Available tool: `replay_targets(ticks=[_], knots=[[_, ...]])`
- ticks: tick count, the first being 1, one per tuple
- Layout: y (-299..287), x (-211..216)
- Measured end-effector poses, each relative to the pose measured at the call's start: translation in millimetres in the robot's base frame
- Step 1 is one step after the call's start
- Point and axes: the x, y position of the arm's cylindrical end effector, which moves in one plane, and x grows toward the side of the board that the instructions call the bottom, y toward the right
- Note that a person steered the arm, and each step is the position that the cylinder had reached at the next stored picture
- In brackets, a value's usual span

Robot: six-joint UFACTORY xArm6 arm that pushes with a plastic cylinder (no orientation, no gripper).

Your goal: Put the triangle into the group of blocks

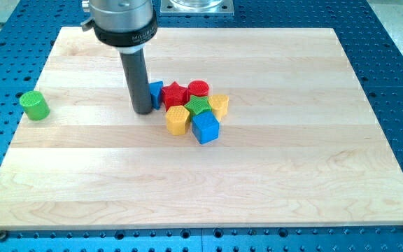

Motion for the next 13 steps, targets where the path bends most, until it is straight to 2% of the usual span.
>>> replay_targets(ticks=[2,4,5,8,10,11,12,13], knots=[[19,-78],[144,-85],[127,-58],[-17,-54],[-17,-19],[-7,-31],[-35,-54],[-60,-48]])
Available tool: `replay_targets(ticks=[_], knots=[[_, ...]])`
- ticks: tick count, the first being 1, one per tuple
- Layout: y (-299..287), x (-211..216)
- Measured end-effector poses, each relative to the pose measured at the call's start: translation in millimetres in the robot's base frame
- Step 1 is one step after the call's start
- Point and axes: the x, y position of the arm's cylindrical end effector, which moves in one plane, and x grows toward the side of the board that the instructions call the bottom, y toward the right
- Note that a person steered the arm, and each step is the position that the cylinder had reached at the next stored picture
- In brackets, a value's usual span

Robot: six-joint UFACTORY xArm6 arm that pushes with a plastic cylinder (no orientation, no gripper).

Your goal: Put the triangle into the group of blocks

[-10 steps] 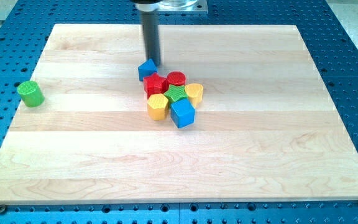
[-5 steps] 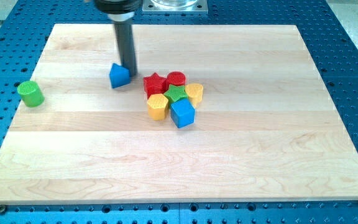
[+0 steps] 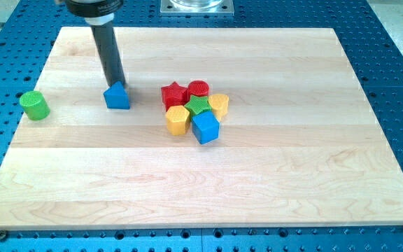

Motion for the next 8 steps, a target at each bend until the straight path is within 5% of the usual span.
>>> replay_targets(ticks=[3,5,8], knots=[[44,34],[4,52],[24,97]])
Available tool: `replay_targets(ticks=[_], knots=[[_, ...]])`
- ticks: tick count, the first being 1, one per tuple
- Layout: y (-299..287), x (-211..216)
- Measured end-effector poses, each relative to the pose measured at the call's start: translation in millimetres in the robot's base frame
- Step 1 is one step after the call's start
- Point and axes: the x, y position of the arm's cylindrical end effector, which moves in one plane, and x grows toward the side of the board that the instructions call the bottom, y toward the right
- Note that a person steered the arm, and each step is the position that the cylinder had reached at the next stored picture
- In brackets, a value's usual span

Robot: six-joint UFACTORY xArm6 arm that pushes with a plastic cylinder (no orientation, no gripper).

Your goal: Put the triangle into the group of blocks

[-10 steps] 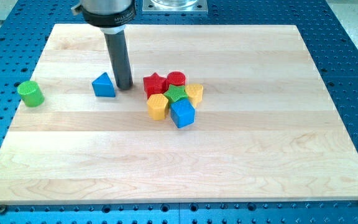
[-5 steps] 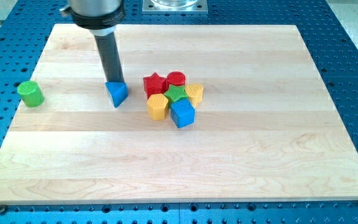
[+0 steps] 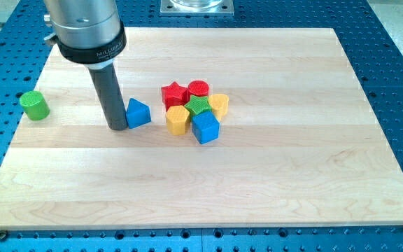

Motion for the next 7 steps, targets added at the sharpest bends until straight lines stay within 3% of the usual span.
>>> replay_targets(ticks=[3,5,7], knots=[[12,27],[6,22],[41,12]])
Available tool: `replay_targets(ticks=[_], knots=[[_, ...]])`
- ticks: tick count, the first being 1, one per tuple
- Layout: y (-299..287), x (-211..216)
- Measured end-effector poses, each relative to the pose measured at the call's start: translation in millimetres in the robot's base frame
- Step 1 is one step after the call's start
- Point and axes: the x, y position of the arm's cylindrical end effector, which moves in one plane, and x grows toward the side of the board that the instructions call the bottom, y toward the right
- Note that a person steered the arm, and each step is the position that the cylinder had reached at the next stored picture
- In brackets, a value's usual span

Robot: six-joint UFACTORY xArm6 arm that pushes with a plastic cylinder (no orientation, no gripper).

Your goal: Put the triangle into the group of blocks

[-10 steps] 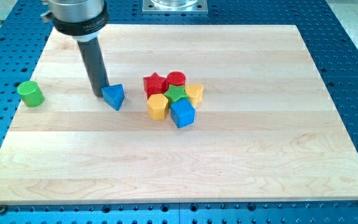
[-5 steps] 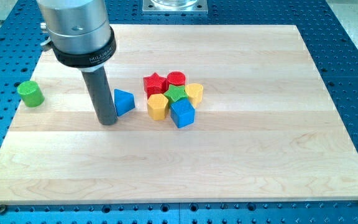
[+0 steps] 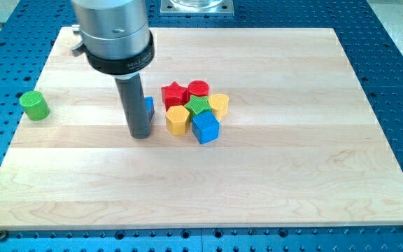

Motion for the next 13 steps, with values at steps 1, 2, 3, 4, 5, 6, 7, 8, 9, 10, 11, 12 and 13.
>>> replay_targets(ticks=[1,2,3,4,5,6,7,8,9,10,11,12,13], knots=[[-20,-10],[-30,-23],[-16,-25],[6,-25],[14,-25],[-15,-37],[-58,-62],[-40,-75],[-37,-61],[-26,-46],[-24,-49],[2,-59],[38,-59]])
